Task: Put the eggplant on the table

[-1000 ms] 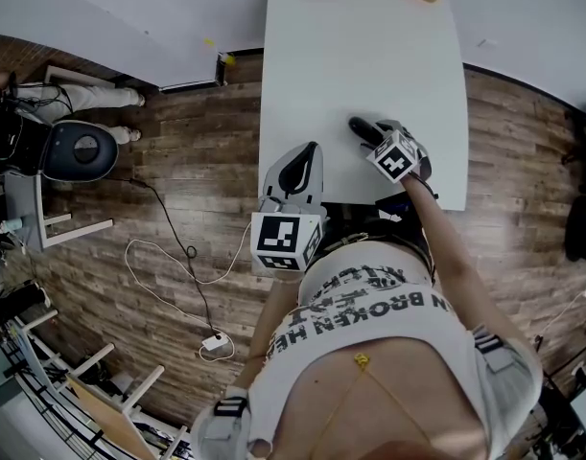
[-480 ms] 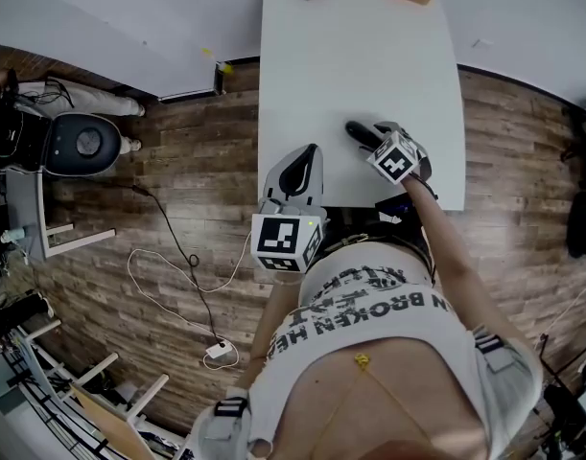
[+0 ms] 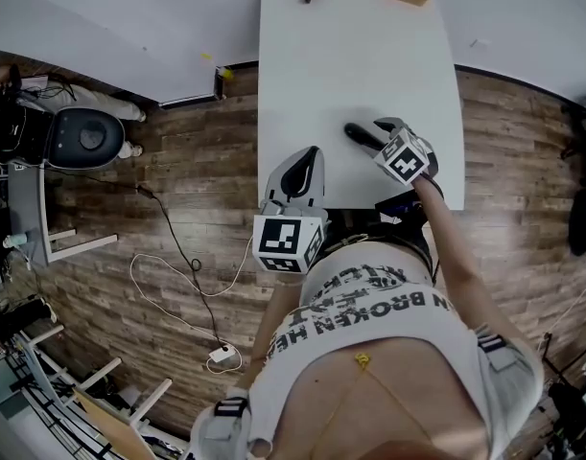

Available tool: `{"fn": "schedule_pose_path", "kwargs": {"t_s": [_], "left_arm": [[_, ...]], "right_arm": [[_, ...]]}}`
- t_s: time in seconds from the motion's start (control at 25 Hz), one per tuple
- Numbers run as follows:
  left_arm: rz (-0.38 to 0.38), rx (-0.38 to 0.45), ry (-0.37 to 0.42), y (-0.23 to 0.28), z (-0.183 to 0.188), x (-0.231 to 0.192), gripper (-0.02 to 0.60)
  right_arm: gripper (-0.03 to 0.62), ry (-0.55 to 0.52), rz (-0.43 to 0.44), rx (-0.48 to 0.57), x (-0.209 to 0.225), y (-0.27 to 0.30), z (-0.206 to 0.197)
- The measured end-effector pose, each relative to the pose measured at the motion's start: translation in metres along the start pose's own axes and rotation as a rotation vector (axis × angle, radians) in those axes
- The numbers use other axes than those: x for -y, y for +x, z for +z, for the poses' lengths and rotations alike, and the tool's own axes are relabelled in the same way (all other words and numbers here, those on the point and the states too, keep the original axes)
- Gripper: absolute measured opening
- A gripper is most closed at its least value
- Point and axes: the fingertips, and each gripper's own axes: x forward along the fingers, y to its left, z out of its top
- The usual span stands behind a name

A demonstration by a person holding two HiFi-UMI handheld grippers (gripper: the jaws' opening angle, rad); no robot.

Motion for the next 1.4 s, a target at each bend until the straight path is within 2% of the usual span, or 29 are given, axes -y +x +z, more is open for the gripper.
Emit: {"fn": "schedule_pose_path", "kwargs": {"t_s": [0.28,0.36,0.52,0.8,1.4], "left_arm": [[-0.014,-0.007,0.008,0.004,-0.002,0.004,-0.002],[-0.019,-0.01,0.009,0.005,-0.003,0.005,-0.002],[-0.03,-0.016,0.008,0.007,-0.005,0.008,-0.002],[-0.051,-0.023,0.01,0.013,-0.007,0.012,-0.002],[-0.112,-0.012,0.041,0.028,0.001,0.042,-0.002]], "right_arm": [[0.24,-0.019,0.025,0.005,-0.009,-0.016,0.006],[0.174,-0.022,0.028,0.01,-0.013,-0.019,0.007],[0.087,-0.032,0.028,0.04,-0.018,-0.031,0.013],[0.017,-0.018,0.038,0.131,-0.028,-0.054,0.034],[0.008,0.113,0.027,0.475,-0.03,-0.14,0.08]]}}
